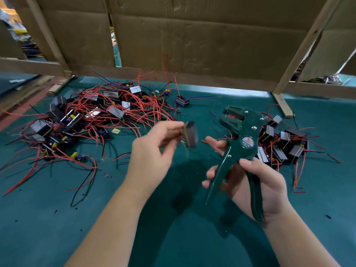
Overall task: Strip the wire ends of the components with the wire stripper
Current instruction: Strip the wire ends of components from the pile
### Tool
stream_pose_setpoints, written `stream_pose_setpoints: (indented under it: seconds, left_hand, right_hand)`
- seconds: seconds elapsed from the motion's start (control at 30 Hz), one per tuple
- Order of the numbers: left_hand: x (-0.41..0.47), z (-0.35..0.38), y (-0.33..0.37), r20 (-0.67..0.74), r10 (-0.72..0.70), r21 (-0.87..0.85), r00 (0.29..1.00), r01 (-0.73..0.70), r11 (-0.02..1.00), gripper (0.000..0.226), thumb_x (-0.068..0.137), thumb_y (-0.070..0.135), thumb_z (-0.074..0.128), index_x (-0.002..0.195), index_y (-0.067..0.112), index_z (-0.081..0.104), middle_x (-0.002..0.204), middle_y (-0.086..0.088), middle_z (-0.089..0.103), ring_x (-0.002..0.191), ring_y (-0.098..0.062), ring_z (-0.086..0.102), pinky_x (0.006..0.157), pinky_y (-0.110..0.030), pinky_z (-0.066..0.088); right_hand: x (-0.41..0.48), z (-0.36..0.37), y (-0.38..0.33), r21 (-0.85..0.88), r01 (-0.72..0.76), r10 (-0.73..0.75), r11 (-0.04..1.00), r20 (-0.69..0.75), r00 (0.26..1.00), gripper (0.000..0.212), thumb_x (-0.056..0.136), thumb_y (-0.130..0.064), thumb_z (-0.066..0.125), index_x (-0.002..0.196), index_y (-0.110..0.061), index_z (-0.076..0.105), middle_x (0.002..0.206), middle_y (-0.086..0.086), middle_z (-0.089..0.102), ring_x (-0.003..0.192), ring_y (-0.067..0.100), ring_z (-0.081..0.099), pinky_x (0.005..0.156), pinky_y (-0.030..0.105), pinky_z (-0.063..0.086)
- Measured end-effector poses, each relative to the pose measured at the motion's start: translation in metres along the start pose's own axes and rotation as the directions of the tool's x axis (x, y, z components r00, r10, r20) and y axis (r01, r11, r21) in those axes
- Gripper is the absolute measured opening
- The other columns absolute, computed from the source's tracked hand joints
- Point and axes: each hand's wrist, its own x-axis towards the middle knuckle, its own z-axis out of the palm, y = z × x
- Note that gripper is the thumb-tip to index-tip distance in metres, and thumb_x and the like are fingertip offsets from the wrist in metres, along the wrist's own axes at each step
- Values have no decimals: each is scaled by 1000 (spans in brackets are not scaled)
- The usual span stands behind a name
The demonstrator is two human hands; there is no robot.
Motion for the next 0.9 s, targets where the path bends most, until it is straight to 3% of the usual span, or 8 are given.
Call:
stream_pose_setpoints:
  seconds: [0.07,0.13,0.2,0.47,0.63,0.77,0.9]
  left_hand:
    - [-3,4,1,108,45,68,993,-52,996,44,88,1,58,117,35,60,101,12,72,100,3,65,88,-20,51]
    - [-6,7,4,163,51,126,985,-72,989,49,87,9,56,124,41,51,101,13,73,99,5,64,85,-14,48]
    - [-7,9,6,164,66,132,984,-88,987,54,86,13,57,129,44,43,97,17,72,95,6,64,81,-10,47]
    - [-5,8,8,92,1,-59,996,5,998,65,81,10,73,122,51,43,98,16,71,82,-2,69,65,-14,51]
    - [-4,7,11,111,-148,-219,983,169,961,36,87,21,59,114,44,54,101,13,69,72,-12,72,55,-24,55]
    - [-5,7,10,291,-84,-53,953,104,993,37,94,31,50,121,57,51,113,22,58,75,-13,69,57,-13,49]
    - [-4,9,4,297,16,102,955,-48,994,29,97,32,48,123,43,55,114,20,50,104,2,52,79,-9,42]
  right_hand:
    - [-2,1,-1,-18,-14,15,1000,69,997,58,63,-26,84,114,-3,67,120,18,64,76,36,66,71,53,54]
    - [-1,2,0,-44,-53,56,998,76,996,62,62,-27,85,116,-2,67,93,23,66,76,37,66,71,53,54]
    - [1,3,2,-61,-99,102,993,51,993,68,61,-25,87,120,0,64,82,25,63,75,38,66,71,53,54]
    - [2,2,3,-27,-45,46,999,23,999,65,64,-24,84,124,-5,64,95,16,68,78,34,67,74,51,54]
    - [1,-1,-4,15,-24,24,1000,22,999,73,62,-28,85,127,-5,62,96,13,68,78,31,67,74,48,55]
    - [0,-1,-2,-15,-37,38,999,70,997,68,65,-28,83,126,-5,62,98,13,68,78,32,66,73,49,54]
    - [0,0,0,-24,-43,45,999,84,995,68,67,-25,82,127,-3,60,99,16,68,78,34,65,74,52,52]
